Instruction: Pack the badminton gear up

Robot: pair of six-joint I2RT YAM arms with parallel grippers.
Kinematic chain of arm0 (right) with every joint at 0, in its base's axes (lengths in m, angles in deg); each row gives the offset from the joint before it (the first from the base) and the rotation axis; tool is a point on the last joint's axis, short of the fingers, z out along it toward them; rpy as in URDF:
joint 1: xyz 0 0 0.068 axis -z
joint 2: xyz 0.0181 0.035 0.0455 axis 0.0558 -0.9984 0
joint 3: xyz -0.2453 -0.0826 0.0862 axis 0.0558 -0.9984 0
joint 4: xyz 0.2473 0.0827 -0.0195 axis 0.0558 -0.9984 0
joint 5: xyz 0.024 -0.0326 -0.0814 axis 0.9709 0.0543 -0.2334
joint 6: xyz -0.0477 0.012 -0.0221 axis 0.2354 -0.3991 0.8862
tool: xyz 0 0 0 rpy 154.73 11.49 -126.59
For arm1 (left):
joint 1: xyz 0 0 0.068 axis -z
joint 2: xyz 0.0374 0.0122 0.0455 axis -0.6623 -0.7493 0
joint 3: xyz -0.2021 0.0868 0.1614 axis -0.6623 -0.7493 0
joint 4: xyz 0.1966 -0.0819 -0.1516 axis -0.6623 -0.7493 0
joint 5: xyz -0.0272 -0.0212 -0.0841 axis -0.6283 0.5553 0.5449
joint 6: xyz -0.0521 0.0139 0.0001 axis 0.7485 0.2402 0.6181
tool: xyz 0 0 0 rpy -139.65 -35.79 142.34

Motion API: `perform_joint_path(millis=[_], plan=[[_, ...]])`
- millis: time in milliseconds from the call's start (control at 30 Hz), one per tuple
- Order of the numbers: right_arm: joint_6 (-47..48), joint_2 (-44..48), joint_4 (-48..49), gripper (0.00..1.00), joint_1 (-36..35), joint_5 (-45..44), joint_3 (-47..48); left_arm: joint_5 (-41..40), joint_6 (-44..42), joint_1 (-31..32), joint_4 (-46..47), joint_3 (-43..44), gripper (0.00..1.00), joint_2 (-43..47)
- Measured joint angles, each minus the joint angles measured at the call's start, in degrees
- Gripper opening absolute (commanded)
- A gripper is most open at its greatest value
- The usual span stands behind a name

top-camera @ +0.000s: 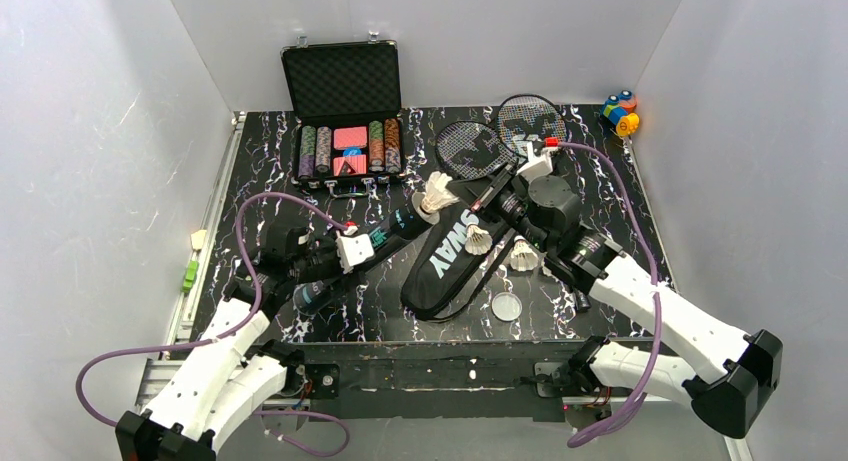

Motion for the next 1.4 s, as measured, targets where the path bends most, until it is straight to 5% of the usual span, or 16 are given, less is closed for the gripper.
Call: perform_joint_path(millis=[67, 200, 333, 600, 667, 833, 1033, 1400], plan=[[-0.48, 0.00, 0.76, 0.05, -0.52, 0.17, -0.68, 0.04, 0.44, 0.00, 0.11, 0.04, 0.37, 0.00], [-1.03, -0.17, 0.94, 0.37, -1.44, 0.94, -1.40, 0.04, 1.40, 0.00, 0.50, 0.76, 0.36, -0.04], [0.26, -0.55, 0.20, 0.56, -2.25, 1.92, -1.40, 0.11, 2.08, 0.00, 1.29, 1.84, 0.35, -0.13], [3.85, -0.52, -4.11, 0.59, -2.47, 2.93, -1.09, 0.55, 2.54, 0.04, 1.46, 2.16, 0.34, -0.22], [4.81, -0.46, -5.55, 0.70, -2.49, 2.91, -0.61, 0.83, 2.49, 0.04, 1.25, 2.16, 0.33, -0.22], [9.27, -0.17, -12.11, 0.75, -2.49, 2.95, 4.15, 1.22, 1.29, 0.11, 1.20, 2.16, 0.33, 0.61], [12.83, -1.31, -15.63, 0.75, -2.49, 5.09, 12.31, 2.16, -1.14, 0.15, 1.14, 2.16, 0.32, 2.36], [15.21, -3.63, -23.37, 0.74, -2.49, 7.87, 12.87, 2.45, -3.13, 0.22, -0.17, 2.16, 0.30, 2.64]])
